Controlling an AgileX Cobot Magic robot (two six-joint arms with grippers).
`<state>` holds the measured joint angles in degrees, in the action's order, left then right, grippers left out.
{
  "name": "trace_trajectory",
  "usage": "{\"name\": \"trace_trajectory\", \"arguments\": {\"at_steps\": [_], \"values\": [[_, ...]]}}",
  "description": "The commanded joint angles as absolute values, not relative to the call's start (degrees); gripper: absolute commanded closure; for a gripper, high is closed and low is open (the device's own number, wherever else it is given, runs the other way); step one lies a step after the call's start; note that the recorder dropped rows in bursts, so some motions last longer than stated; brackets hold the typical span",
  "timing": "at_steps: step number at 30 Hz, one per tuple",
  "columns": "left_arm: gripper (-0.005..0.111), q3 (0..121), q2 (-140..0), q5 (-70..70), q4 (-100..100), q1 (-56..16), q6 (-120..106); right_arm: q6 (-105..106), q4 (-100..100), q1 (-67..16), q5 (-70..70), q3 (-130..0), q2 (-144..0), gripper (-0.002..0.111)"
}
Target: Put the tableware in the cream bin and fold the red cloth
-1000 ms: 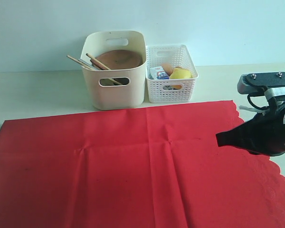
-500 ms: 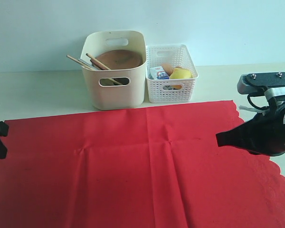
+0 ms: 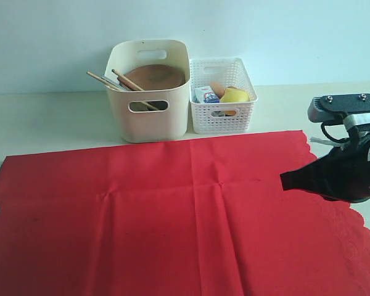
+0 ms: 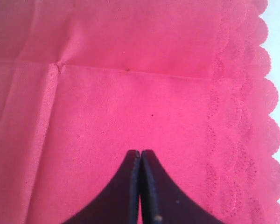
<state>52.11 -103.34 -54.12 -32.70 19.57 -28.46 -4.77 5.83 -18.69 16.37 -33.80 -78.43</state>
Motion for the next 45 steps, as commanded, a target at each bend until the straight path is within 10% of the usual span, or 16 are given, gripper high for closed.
{"name": "trace_trajectory", "arguments": {"at_steps": [1,45], "values": [[0.036,53.45,-107.08,-57.13,-35.03,22.27,-31.26,-4.61,5.63,-18.62,16.14,-33.54,-78.18,0.108],[0.043,55.32,-120.82,-69.96,-44.34,22.61,-40.51,-4.74,6.59,-18.62,14.76,-33.54,-78.18,0.108]]}}
